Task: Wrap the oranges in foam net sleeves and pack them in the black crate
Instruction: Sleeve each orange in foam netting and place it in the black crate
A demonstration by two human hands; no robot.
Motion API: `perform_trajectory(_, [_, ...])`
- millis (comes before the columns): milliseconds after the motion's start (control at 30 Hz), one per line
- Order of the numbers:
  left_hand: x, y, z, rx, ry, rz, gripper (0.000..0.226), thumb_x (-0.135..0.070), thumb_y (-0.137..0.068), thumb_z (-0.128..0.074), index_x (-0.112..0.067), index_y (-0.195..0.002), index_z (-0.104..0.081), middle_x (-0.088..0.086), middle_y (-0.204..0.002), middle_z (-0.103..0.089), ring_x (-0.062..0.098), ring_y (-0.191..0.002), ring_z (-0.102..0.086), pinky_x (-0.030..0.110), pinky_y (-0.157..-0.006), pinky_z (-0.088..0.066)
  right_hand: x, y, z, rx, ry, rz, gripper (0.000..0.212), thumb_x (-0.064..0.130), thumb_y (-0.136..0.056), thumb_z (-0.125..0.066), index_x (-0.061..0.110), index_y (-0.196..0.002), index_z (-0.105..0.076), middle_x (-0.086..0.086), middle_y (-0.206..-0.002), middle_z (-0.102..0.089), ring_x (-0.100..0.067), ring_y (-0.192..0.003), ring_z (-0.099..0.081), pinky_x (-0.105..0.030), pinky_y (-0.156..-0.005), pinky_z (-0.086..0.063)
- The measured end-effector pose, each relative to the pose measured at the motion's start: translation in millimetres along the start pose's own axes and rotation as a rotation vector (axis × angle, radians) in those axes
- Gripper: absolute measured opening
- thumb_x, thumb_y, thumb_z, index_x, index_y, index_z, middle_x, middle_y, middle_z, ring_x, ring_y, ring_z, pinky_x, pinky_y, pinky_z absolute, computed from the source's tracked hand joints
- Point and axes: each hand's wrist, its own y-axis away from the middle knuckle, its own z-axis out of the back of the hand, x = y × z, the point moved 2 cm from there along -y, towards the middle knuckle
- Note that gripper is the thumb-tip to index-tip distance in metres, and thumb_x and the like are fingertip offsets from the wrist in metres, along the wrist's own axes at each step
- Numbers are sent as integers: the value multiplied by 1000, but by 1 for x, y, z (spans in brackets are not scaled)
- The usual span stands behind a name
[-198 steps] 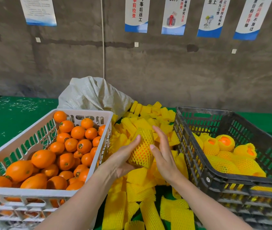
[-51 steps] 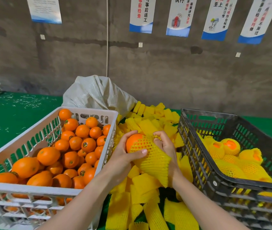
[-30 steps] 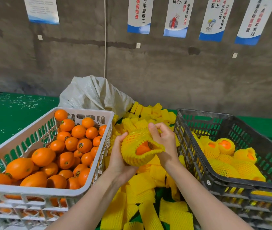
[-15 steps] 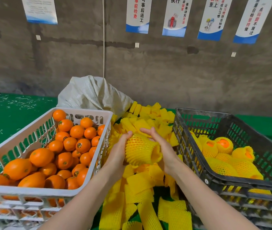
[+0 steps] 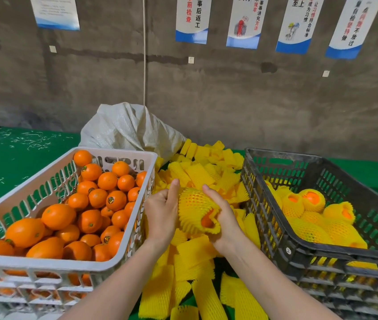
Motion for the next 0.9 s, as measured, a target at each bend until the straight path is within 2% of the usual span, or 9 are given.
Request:
perform_trajectory(67, [2,0,1,59,-10,-49,52,-47,-84,-47,-13,-47,-36,3,-45,-33,11,-45,-28,35,-46,-24,1,0,0,36,-60,-37,31,40,-78,-62,15,-67,-78,-9,-79,-73,-21,-67,-71,-29,-61,-55])
perform_trajectory(167, [8,1,2,110,-20,-89,60,-45,-86,-43,4,-51,-44,21,-50,-43,24,-51,-37,49,-50,-35,1,-1,-1,64,-114,-46,31,41,-72,-63,15,-63,-77,-10,-76,-72,-21,-64,-69,-29,-61,-56])
perform_trajectory(300, [8,-6,1,114,-10,-162,64,-51,-93,-41,-2,-51,-42,11,-49,-36,19,-50,-31,47,-46,-30,0,-1,-2,80,-124,-121,32,43,-62,-65,13,-64,-77,-13,-77,-71,-26,-78,-63,-33,-72,-50])
perform_trajectory(400, [6,-12,0,133,-20,-125,74,-67,-85,-43,0,-53,-45,10,-52,-42,20,-51,-38,41,-49,-30,1,0,-3,117,-127,-85,30,42,-62,-65,14,-64,-77,-11,-74,-71,-23,-72,-66,-30,-65,-52])
perform_trajectory(467, [6,-13,-1,124,-27,53,63,-73,-78,-45,-12,-69,-55,2,-66,-56,19,-66,-53,38,-61,-41,3,-1,-3,129,-127,0,29,40,-63,-65,14,-67,-76,-10,-75,-71,-21,-67,-68,-28,-61,-54])
perform_trajectory(533, [10,-8,-3,260,92,466,52,-77,-69,-42,-31,-90,-55,-3,-87,-65,20,-87,-62,39,-78,-52,4,-3,1,82,-74,110,24,38,-71,-64,17,-78,-73,-7,-78,-72,-20,-72,-69,-31,-63,-54])
perform_trajectory(633, [11,4,-8,531,341,964,62,-81,-69,-40,-32,-101,-59,3,-87,-75,29,-85,-71,50,-70,-57,3,-8,7,-6,68,270,11,30,-87,-57,21,-88,-63,-5,-87,-67,-21,-85,-64,-34,-71,-51])
perform_trajectory(800, [9,4,-15,595,451,1015,69,-71,-62,-58,-22,-110,-62,11,-99,-73,29,-90,-71,49,-85,-55,7,-7,15,23,255,468,29,33,-70,-53,26,-99,-55,-1,-101,-59,-20,-96,-57,-31,-71,-48])
perform_trajectory(900, [9,4,-17,595,497,967,60,-60,-65,-65,-22,-112,-63,10,-101,-73,27,-91,-71,46,-80,-57,8,-6,17,104,337,544,37,27,-72,-47,27,-108,-54,1,-113,-56,-15,-103,-55,-28,-76,-48])
